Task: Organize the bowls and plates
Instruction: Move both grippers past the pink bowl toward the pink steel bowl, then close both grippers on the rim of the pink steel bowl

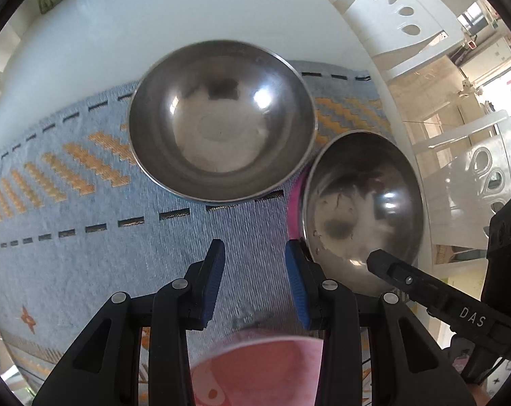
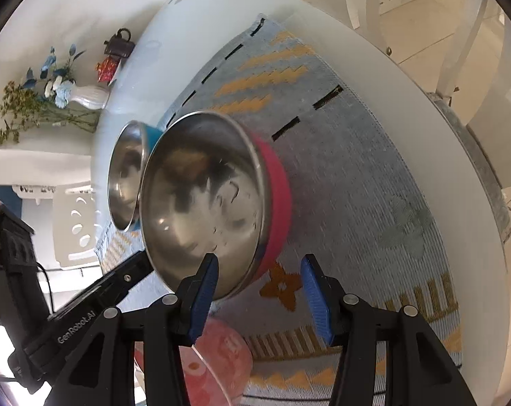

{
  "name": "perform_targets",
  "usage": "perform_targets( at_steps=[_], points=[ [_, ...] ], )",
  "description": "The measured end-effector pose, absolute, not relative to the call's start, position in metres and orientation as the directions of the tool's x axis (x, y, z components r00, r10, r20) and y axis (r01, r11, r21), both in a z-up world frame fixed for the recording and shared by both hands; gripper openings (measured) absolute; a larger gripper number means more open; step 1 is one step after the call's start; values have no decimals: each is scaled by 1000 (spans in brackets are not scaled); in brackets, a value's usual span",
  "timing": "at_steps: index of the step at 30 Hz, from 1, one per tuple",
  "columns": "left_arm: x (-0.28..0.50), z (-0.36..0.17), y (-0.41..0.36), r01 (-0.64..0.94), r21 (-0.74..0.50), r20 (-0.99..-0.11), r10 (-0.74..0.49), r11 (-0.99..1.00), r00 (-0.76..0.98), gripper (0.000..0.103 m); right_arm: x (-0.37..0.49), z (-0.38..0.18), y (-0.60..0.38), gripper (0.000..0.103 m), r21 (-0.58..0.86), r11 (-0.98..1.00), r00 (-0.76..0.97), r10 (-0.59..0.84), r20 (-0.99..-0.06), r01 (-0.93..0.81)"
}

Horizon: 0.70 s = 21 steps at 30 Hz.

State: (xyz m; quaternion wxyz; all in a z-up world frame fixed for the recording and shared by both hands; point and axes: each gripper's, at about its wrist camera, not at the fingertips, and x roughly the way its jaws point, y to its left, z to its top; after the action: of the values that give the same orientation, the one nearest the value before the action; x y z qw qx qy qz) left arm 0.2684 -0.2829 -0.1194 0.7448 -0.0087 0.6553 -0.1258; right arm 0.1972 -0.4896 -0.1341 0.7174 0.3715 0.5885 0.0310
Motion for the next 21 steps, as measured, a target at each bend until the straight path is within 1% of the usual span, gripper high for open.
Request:
perform_targets(
  at_steps=[4, 10, 17, 19, 21],
  points=[
    [274, -125, -284, 173, -164, -976, -186, 971, 117, 34, 200, -143, -495, 49, 577, 711, 305, 491, -816, 402],
    [283, -141, -290, 180, -156, -982, -172, 971, 80, 34, 209, -148, -487, 49, 570, 730, 291, 491, -821, 376],
    [279, -110, -277, 153, -226, -957, -249, 962, 152, 34, 210, -149, -486, 48, 572, 735, 291, 494, -820, 364],
    [281, -104, -275, 158, -253, -948, -277, 955, 159, 37, 210, -150, -487, 48, 577, 731, 293, 499, -816, 364],
    [283, -108, -276, 178, -228, -954, -256, 957, 155, 40, 210, -149, -487, 48, 573, 736, 289, 496, -819, 361]
  ],
)
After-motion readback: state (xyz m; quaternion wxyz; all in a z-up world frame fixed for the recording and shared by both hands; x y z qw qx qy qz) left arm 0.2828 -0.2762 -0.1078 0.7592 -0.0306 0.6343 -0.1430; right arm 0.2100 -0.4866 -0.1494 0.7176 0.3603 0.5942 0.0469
